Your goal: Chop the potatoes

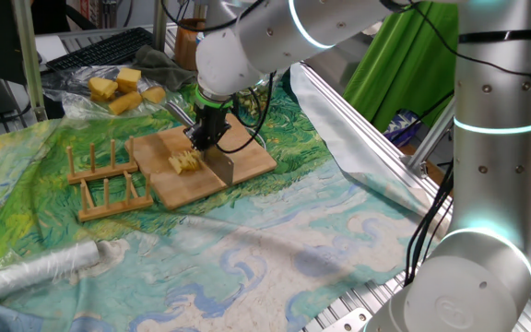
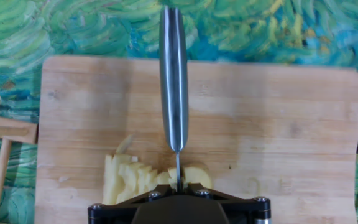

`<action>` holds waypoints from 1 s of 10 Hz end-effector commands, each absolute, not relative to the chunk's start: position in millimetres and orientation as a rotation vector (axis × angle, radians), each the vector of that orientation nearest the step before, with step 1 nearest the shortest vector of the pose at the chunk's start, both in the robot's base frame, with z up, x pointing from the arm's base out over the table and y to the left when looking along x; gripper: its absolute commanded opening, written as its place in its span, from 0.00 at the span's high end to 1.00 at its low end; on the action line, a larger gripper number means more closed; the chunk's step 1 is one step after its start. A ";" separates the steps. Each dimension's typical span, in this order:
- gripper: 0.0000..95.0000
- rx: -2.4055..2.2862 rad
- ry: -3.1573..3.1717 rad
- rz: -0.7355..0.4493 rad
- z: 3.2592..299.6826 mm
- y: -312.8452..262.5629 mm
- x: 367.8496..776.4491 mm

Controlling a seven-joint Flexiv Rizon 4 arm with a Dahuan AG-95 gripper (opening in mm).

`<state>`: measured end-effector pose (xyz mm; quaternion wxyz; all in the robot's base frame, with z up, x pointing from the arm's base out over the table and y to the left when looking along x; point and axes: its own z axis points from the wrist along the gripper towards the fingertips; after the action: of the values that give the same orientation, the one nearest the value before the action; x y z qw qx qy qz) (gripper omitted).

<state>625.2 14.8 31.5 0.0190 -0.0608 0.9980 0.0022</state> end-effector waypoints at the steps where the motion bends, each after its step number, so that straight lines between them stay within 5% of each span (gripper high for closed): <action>1: 1.00 -0.193 3.100 0.037 14.3 17.0 627.8; 10: 1.00 -0.158 3.139 0.043 46.4 20.6 623.1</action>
<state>621.5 19.6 50.5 -0.0001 -0.0497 0.9987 0.0124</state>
